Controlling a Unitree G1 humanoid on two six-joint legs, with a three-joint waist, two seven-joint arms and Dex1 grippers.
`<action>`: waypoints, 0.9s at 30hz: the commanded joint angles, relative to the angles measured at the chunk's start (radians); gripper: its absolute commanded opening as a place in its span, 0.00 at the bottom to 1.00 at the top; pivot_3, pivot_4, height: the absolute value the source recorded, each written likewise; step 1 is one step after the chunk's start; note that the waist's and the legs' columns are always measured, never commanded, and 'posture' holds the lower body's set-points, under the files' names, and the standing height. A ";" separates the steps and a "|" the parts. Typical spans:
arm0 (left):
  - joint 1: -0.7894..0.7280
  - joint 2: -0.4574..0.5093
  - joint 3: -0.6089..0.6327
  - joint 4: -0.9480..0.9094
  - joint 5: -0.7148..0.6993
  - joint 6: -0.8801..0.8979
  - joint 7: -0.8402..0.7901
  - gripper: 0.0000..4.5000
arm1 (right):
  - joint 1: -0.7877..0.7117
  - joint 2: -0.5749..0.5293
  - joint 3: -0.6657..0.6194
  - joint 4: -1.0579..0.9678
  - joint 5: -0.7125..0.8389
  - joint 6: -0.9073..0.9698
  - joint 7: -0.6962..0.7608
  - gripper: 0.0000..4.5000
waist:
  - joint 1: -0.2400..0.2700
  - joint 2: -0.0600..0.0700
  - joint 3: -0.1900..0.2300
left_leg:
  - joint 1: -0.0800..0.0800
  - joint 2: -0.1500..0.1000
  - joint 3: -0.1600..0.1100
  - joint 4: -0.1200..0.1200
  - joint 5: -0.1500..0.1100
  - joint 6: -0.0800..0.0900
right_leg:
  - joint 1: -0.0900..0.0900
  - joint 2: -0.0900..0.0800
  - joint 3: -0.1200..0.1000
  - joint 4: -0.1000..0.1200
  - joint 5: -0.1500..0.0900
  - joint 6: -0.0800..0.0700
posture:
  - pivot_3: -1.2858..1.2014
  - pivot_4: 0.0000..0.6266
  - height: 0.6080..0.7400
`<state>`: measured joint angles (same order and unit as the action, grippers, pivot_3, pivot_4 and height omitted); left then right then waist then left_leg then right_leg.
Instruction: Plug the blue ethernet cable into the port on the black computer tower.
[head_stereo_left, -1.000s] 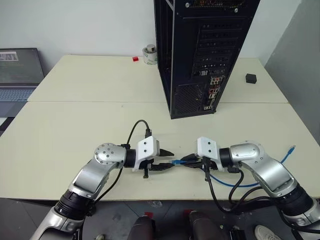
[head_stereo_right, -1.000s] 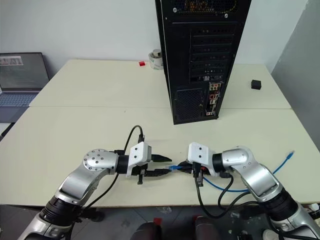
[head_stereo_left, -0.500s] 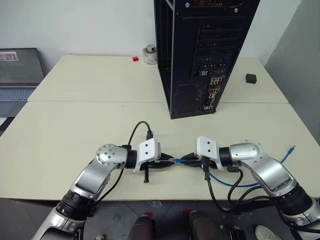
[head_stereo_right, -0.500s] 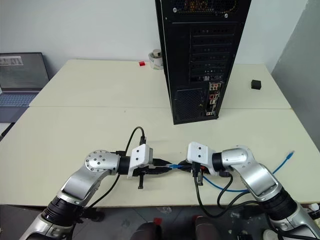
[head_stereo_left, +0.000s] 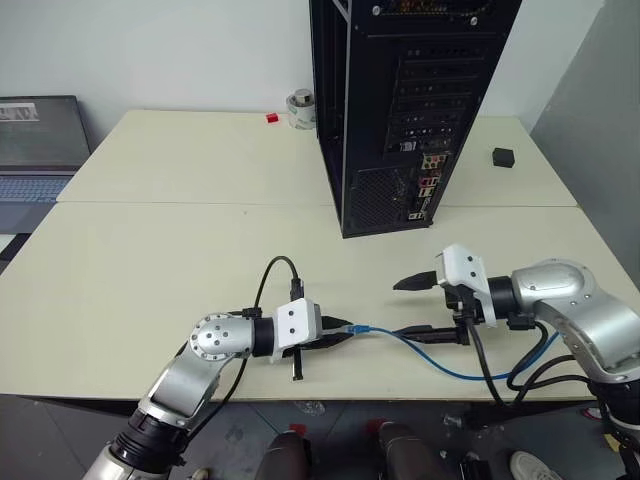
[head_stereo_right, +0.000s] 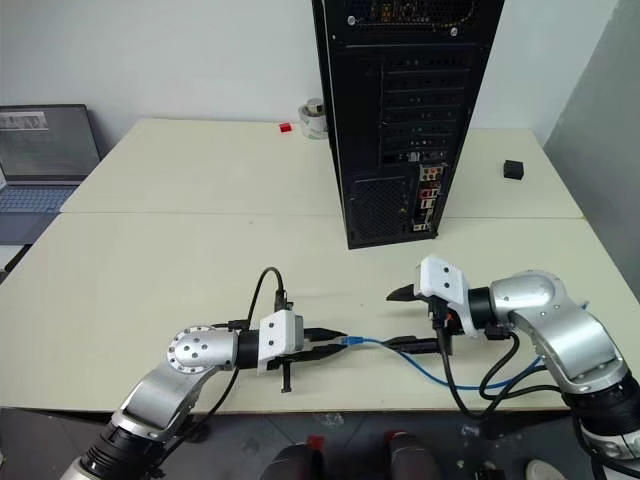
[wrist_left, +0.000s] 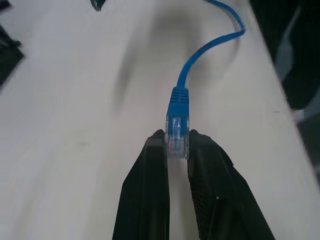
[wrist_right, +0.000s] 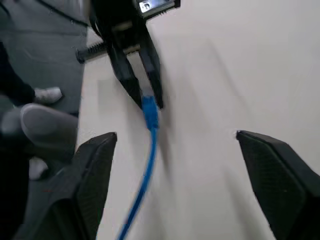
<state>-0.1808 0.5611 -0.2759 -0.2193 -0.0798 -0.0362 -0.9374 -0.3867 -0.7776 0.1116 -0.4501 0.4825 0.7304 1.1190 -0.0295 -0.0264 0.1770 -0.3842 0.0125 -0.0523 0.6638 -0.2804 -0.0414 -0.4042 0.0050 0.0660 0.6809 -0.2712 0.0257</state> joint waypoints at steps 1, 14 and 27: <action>-0.013 -0.003 0.020 0.052 0.201 -0.314 0.166 0.06 | 0.019 0.053 -0.087 -0.062 0.123 0.116 -0.102 1.00 | 0.000 0.000 0.000 | 0.000 0.000 0.000 0.000 0.000 0.000 | 0.000 -0.001 0.000 0.000 0.000 0.000 | 0.52 0.24 1.00; -0.097 0.029 0.068 0.270 0.634 -0.885 0.633 0.06 | -0.028 0.211 -0.051 -0.004 0.223 0.234 -0.270 1.00 | 0.000 0.000 0.000 | 0.000 -0.002 0.001 0.000 0.000 0.000 | 0.000 -0.004 -0.001 0.000 0.000 0.000 | 0.52 0.24 1.00; -0.107 0.052 0.067 0.282 0.680 -0.889 0.714 0.06 | -0.048 0.274 -0.015 0.057 0.216 0.208 -0.285 0.74 | 0.000 0.000 0.000 | 0.000 -0.002 0.000 0.000 0.000 0.000 | 0.000 -0.004 -0.002 0.000 0.000 0.000 | 0.52 0.24 1.00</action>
<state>-0.2830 0.6062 -0.2262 0.0848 0.6043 -0.9202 -0.2446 -0.4147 -0.5076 0.1011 -0.3829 0.6895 0.9620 0.8376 -0.0295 -0.0263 0.1768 -0.3844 0.0110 -0.0520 0.6633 -0.2805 -0.0412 -0.4043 0.0008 0.0636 0.6812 -0.2709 0.0259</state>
